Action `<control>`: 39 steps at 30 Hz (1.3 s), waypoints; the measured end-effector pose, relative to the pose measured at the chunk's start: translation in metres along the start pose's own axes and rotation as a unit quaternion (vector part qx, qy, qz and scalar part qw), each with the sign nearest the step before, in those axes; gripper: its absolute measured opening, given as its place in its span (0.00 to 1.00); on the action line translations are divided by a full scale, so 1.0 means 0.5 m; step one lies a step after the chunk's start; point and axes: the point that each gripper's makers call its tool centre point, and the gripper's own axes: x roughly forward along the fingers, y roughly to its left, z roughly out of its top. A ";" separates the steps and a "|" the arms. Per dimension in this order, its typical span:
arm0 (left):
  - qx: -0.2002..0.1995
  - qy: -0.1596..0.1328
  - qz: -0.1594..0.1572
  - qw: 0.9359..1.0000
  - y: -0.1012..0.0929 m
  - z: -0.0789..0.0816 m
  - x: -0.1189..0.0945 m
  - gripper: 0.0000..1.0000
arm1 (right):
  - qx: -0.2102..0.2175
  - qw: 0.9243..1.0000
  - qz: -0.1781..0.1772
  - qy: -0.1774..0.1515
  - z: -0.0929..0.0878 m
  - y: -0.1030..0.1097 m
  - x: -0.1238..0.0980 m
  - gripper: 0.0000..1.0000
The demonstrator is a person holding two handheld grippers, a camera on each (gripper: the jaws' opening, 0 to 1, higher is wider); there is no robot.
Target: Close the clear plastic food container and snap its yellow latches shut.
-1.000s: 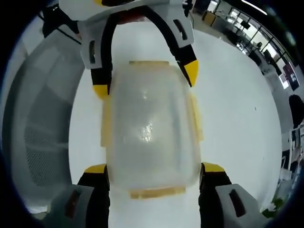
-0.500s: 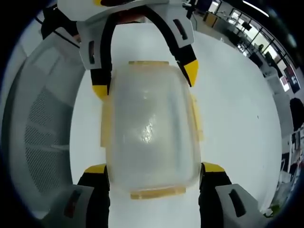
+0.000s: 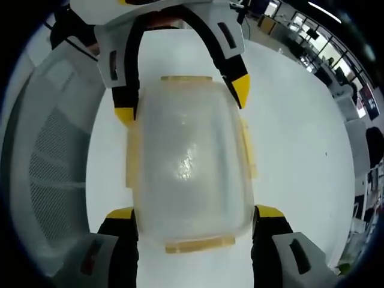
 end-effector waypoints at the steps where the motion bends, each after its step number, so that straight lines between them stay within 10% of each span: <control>1: 0.000 0.000 0.000 1.000 0.002 -0.002 0.000 0.79 | 0.000 1.000 -0.001 0.000 0.001 0.000 0.000 0.78; 39: -0.001 0.002 -0.002 1.000 0.065 -0.010 0.011 0.80 | -0.001 1.000 -0.002 -0.008 0.015 -0.064 0.013 0.78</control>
